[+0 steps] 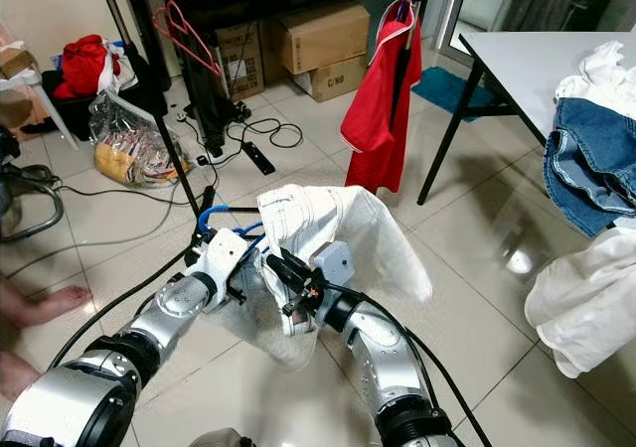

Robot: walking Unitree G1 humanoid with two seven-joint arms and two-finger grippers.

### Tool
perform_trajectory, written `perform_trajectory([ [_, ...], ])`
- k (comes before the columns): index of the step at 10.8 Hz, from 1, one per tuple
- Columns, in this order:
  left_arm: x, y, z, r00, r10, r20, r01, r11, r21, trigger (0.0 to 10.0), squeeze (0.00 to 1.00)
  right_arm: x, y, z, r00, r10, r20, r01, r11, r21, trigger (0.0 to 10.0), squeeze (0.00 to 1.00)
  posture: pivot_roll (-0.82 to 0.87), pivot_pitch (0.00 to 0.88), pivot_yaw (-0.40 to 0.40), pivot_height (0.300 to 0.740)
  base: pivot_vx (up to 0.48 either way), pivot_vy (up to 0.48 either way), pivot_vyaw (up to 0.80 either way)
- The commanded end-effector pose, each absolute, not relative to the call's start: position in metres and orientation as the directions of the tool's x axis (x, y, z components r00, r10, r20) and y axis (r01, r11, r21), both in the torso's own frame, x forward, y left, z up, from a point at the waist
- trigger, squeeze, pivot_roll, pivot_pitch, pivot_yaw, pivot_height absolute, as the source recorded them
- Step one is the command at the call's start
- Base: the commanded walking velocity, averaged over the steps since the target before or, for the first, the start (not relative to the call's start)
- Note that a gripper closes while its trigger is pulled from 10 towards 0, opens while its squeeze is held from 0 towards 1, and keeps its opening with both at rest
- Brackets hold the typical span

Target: Hang hanger

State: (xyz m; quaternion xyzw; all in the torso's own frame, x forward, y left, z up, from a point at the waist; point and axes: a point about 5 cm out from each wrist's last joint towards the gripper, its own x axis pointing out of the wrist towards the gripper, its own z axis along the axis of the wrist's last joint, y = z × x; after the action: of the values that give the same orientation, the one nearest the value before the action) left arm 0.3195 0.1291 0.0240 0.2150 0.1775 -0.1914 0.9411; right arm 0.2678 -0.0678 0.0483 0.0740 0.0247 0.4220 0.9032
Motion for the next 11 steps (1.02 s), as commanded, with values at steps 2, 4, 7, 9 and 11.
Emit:
perform_trajectory([
  [2,0.331,0.122,0.045,0.914,-0.294,-0.281,0.388,0.839,0.383,10.0,0.00,0.269,-0.061,0.045,0.629,0.777,-0.033,-0.769,0.628,0.116,10.0,0.33,0.00,0.009,0.051,0.740,0.000,0.000,0.00],
  [4,0.328,0.126,0.041,0.927,-0.260,-0.271,0.352,0.854,0.384,10.0,0.00,0.271,-0.067,0.042,0.648,0.760,-0.049,-0.745,0.646,0.164,10.0,0.00,0.00,0.007,0.050,0.740,0.000,0.000,0.00],
  [7,0.324,0.136,0.038,0.952,-0.188,-0.243,0.275,0.874,0.400,10.0,0.00,0.275,-0.085,0.037,0.720,0.690,-0.079,-0.677,0.722,0.142,10.0,0.00,0.00,0.005,0.045,0.740,0.000,0.000,0.00],
  [9,0.323,0.146,0.037,0.966,-0.117,-0.231,0.195,0.916,0.351,10.0,0.00,0.283,-0.108,0.036,0.826,0.557,-0.084,-0.544,0.828,0.140,10.0,0.00,0.00,0.006,0.042,0.740,0.000,0.000,0.00],
  [11,0.320,0.149,0.033,0.966,-0.102,-0.237,0.180,0.925,0.335,10.0,0.00,0.291,-0.138,0.038,0.936,0.347,-0.063,-0.329,0.922,0.203,10.0,0.00,0.00,0.007,0.041,0.740,0.000,0.000,0.00],
])
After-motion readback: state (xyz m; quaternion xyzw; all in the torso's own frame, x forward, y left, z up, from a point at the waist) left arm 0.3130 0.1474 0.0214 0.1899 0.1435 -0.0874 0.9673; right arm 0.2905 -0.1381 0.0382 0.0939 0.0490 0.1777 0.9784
